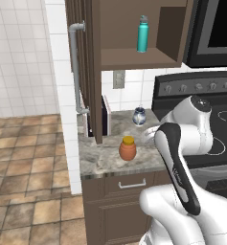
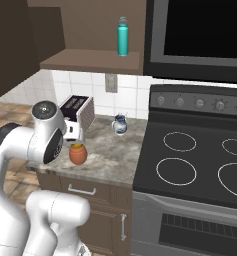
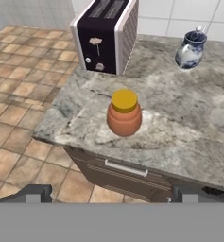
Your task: Pick the bar and honey bottle from the counter and place them in the cabinets closest to them.
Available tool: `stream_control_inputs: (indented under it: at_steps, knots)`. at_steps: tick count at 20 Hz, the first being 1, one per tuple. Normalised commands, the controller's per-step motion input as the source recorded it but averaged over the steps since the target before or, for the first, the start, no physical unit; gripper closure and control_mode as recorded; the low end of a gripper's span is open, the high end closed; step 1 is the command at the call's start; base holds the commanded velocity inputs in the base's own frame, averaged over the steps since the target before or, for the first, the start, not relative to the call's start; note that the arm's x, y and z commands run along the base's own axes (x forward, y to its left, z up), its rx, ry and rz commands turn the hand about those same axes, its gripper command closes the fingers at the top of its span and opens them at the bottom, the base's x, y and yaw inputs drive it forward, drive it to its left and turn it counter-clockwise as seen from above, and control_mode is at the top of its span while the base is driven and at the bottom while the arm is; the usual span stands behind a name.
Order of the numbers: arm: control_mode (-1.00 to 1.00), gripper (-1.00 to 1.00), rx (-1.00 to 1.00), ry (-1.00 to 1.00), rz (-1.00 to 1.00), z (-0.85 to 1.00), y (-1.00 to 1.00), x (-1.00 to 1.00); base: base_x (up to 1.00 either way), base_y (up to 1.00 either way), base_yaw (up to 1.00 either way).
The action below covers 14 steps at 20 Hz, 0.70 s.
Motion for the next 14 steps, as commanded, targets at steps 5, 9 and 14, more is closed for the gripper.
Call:
stream_control_inputs:
  at_steps: [5,9,14]
  knots:
    - [-1.00,-1.00,0.00,0.02,0.00,-0.14,0.13,0.26,0.00,0.00,0.00]
    - [-1.00,-1.00,0.00,0.02,0.00,-0.15,0.19,0.31,0.00,0.00,0.00]
    - [-1.00,-1.00,0.00,0.02,0.00,-0.17,0.15,0.28,0.00,0.00,0.00]
